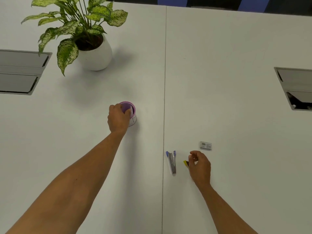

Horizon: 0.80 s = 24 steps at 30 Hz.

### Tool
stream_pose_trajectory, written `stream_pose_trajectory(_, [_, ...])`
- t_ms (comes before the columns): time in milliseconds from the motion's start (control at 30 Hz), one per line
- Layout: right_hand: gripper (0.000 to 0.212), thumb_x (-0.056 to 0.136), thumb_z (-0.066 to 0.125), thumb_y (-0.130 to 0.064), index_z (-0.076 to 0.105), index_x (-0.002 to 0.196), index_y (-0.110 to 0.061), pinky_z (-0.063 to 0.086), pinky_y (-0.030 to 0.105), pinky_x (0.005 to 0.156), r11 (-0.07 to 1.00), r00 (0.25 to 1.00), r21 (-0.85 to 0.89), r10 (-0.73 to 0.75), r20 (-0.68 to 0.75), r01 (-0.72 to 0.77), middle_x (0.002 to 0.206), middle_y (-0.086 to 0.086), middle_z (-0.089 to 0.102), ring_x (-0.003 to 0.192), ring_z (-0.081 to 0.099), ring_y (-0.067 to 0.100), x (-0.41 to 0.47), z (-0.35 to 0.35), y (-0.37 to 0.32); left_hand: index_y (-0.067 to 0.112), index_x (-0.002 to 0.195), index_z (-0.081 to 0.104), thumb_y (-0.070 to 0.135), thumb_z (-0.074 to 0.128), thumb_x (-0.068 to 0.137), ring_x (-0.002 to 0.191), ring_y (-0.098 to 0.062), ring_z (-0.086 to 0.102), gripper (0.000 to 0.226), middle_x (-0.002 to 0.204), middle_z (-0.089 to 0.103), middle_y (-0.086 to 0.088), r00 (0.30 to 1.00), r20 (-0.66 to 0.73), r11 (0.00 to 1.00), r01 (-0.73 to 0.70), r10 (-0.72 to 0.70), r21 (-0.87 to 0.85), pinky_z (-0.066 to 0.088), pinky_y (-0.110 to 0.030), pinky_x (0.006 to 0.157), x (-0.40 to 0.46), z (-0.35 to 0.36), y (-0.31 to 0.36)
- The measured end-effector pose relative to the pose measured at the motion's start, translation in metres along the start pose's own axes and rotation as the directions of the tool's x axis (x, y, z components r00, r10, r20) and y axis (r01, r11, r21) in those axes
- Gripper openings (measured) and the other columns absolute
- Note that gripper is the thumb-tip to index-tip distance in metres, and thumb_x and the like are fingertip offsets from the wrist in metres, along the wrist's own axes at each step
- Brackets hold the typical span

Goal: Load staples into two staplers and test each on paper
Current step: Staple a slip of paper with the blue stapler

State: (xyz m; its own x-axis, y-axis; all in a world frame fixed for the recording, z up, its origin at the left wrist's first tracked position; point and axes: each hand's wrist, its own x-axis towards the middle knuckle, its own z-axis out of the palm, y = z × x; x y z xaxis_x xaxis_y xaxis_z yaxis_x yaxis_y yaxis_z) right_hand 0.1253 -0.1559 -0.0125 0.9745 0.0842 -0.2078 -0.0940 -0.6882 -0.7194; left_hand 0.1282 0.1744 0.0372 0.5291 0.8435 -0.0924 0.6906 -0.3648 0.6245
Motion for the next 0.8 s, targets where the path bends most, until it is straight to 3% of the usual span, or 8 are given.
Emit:
stream_pose_trajectory(167, [0.037,0.090,0.064,-0.034,0.058,0.121,-0.014,0.049,0.039,0.086,0.972,0.998,-0.233,0.047,0.034,-0.038,0.117,0.003,0.059,0.114,0.053,0.024,-0.011,-0.009,0.022,0.013,0.112,0.054,0.040,0.057,0.092,0.093,-0.035,0.061,0.034,0.116,0.055,-0.010,0.979,-0.079,0.982,-0.182,0.186,0.056,0.047,-0.039,0.074,-0.043,0.013,-0.002])
stream_pose_trajectory(300, [0.057,0.086,0.063,-0.042,0.048,0.132,-0.013,0.046,0.038,0.088,0.926,0.983,-0.374,0.115,0.141,-0.054,0.127,0.005,0.052,0.121,0.048,0.026,-0.019,-0.008,0.031,0.019,0.119,0.048,0.050,0.054,0.090,0.090,-0.034,0.064,0.043,0.114,0.055,-0.007,0.971,0.104,0.975,-0.221,0.217,0.021,0.050,-0.042,0.076,-0.106,0.037,-0.008])
stream_pose_trajectory(467, [0.035,0.088,0.060,-0.032,0.056,0.115,-0.011,0.047,0.036,0.079,0.898,0.976,-0.437,0.133,0.173,-0.045,0.110,0.007,0.057,0.106,0.056,0.026,-0.021,-0.006,0.034,0.026,0.131,0.036,0.057,0.054,0.084,0.099,-0.039,0.060,0.059,0.118,0.053,-0.009,0.895,0.439,0.982,-0.149,0.082,0.120,0.046,-0.041,0.079,-0.175,0.075,-0.015])
stream_pose_trajectory(600, [0.024,0.090,0.059,-0.028,0.060,0.102,-0.008,0.048,0.035,0.075,0.896,0.978,-0.442,0.121,0.172,-0.033,0.100,0.008,0.060,0.093,0.060,0.027,-0.021,-0.004,0.031,0.021,0.128,0.036,0.052,0.060,0.083,0.095,-0.035,0.061,0.059,0.113,0.052,-0.008,0.851,0.517,0.981,-0.165,0.090,0.101,0.040,-0.032,0.069,-0.205,0.095,-0.013])
stream_pose_trajectory(733, [0.022,0.088,0.060,-0.026,0.061,0.098,-0.006,0.046,0.035,0.071,0.900,0.984,-0.435,0.099,0.151,-0.024,0.096,0.010,0.061,0.088,0.061,0.028,-0.017,-0.004,0.028,0.016,0.140,0.026,0.045,0.062,0.086,0.096,-0.035,0.062,0.071,0.119,0.049,-0.011,0.826,0.559,0.976,-0.172,0.071,0.130,0.047,-0.037,0.071,-0.213,0.104,-0.005])
stream_pose_trajectory(800, [0.023,0.088,0.060,-0.027,0.060,0.097,-0.005,0.048,0.036,0.071,0.900,0.985,-0.436,0.095,0.145,-0.022,0.096,0.011,0.061,0.088,0.061,0.029,-0.013,-0.003,0.025,0.015,0.139,0.026,0.035,0.060,0.089,0.092,-0.035,0.063,0.064,0.118,0.049,-0.012,0.828,0.557,0.972,-0.180,0.067,0.150,0.047,-0.037,0.069,-0.212,0.106,0.000])
